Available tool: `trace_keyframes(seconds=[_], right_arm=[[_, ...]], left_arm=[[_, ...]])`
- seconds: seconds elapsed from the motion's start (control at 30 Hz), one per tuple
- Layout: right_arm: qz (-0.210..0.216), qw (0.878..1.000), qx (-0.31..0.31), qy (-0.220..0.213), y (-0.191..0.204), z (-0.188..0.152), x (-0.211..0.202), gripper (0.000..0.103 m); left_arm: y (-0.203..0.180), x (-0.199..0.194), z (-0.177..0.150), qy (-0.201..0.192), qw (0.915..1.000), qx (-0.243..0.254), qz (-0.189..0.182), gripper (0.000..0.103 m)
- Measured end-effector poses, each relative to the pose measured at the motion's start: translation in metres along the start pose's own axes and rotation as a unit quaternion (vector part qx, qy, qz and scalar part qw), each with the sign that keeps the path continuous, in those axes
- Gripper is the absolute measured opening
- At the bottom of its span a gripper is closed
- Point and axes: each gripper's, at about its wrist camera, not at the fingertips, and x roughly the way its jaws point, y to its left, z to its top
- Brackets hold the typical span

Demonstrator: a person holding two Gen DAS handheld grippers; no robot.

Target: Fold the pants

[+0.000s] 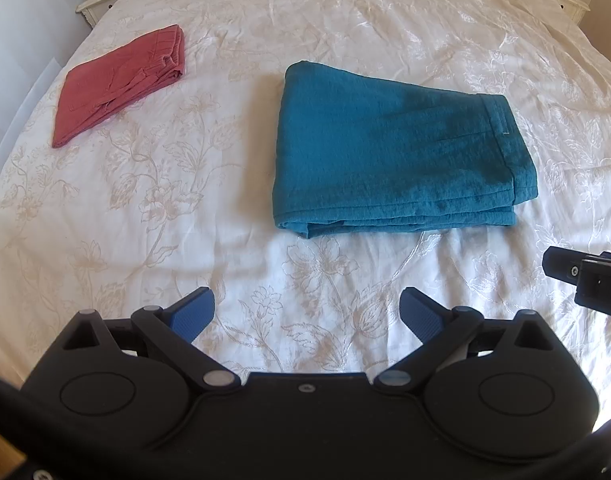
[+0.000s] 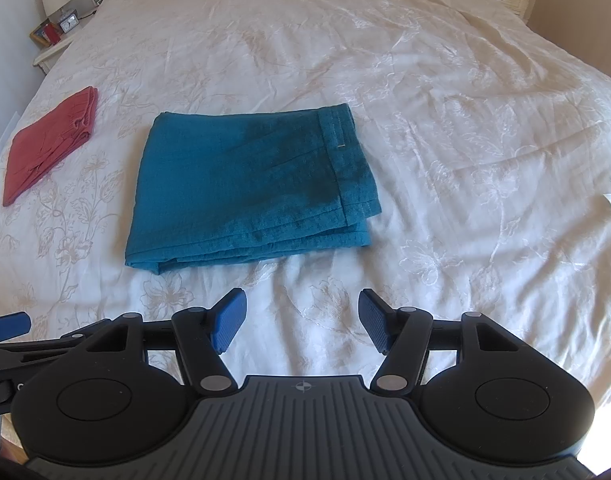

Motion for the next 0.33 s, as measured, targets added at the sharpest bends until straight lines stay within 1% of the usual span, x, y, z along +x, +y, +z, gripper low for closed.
trace_keyframes(seconds=[0.33], right_arm=[[-0.001, 1.0, -0.003, 0.004, 0.0013, 0.0003, 0.0035, 0.061]], left_arm=[[-0.0003, 0.002, -0.0012, -0.003, 0.9999, 0.003, 0.01, 0.099]])
